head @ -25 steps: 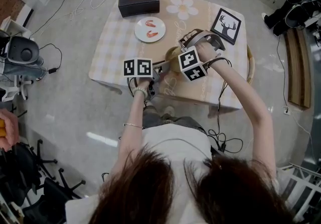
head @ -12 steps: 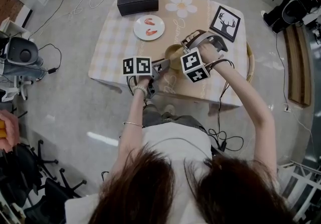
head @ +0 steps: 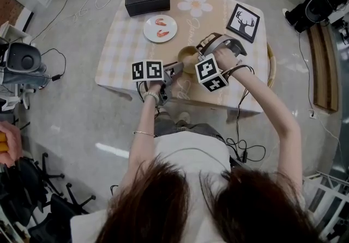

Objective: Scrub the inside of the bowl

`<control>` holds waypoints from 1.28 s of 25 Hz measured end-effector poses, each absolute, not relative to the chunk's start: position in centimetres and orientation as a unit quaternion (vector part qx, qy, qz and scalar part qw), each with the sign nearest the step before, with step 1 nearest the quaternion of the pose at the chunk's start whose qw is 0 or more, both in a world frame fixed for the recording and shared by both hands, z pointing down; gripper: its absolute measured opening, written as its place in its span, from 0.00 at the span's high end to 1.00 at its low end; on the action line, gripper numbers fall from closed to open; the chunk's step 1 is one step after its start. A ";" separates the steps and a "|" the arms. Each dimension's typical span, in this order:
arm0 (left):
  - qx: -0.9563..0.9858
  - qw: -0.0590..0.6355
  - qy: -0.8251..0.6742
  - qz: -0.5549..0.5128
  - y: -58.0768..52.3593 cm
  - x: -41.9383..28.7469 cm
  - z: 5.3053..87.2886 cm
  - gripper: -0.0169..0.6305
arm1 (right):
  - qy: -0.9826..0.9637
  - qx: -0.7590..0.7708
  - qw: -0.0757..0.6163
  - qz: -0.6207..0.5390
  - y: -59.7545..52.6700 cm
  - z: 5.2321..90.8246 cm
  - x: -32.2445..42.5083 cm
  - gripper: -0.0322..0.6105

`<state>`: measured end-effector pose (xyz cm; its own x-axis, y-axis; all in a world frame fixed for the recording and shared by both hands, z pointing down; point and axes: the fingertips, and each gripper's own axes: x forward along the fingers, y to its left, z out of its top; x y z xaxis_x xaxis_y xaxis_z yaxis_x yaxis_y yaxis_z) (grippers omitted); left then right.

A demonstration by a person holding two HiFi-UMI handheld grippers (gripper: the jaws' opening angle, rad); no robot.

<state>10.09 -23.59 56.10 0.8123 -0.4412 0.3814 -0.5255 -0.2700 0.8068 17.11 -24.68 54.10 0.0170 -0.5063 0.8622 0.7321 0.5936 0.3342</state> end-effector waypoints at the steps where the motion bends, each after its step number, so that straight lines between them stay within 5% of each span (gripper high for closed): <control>1: 0.796 0.523 -0.304 0.040 -23.6 10.1 56.1 0.82 | -0.546 -0.105 0.706 -0.439 -24.6 54.1 17.1 0.80; 32: 0.789 0.524 -0.319 0.021 -23.3 9.8 56.2 0.82 | -0.508 -0.150 0.703 -0.475 -21.6 54.1 16.2 0.80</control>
<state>9.81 -23.33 56.17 0.7952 -0.4825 0.3671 -0.5257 -0.2471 0.8140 16.17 -21.64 54.13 0.0333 -0.5145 0.8568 0.8199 0.5043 0.2709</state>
